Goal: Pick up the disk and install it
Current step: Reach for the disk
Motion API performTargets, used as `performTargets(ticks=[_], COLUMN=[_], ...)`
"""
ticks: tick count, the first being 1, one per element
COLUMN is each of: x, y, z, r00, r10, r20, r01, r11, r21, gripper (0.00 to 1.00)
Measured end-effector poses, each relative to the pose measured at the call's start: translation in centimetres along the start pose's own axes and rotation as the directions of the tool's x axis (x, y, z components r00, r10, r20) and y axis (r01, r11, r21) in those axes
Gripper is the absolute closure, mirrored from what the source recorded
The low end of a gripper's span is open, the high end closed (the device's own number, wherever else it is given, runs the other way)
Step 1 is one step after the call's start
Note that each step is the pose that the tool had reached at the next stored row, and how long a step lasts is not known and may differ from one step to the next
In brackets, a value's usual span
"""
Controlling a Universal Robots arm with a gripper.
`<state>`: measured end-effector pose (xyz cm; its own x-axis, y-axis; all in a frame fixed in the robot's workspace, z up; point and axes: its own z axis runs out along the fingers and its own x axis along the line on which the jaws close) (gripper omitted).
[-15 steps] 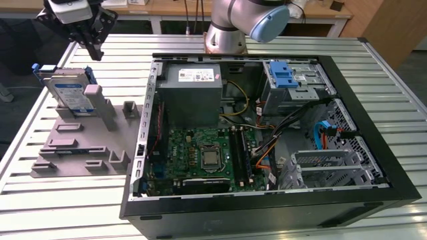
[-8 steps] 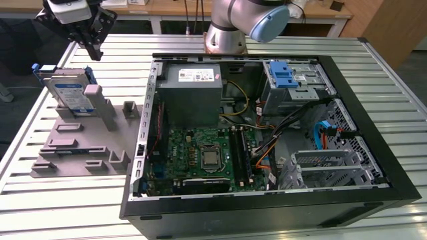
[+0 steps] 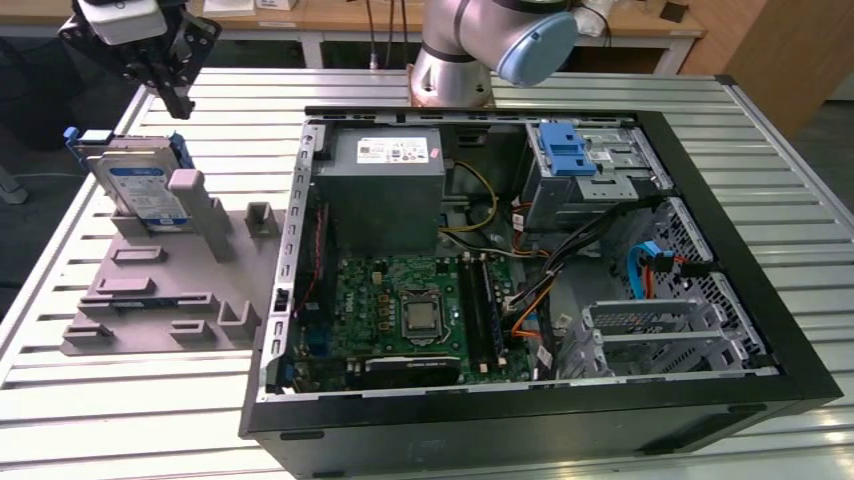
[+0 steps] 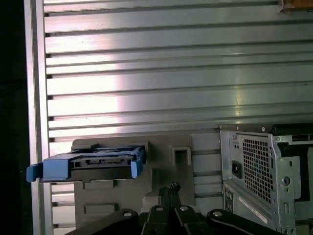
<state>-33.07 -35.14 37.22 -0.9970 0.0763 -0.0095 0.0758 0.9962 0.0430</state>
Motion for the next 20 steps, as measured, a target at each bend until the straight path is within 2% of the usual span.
performTargets(ticks=[9,15,20], x=[1.55,3.48,5.60], y=[0.34,0.58,0.50], z=[0.14,0.31,0.48], r00=[1.0000,1.0000,1.0000], r10=[0.000,0.000,0.000], r20=[0.0000,0.0000,0.0001], r01=[0.000,0.000,0.000], r11=[1.0000,1.0000,1.0000], r21=[0.0000,0.0000,0.0000], gripper=[0.89,0.89,0.89])
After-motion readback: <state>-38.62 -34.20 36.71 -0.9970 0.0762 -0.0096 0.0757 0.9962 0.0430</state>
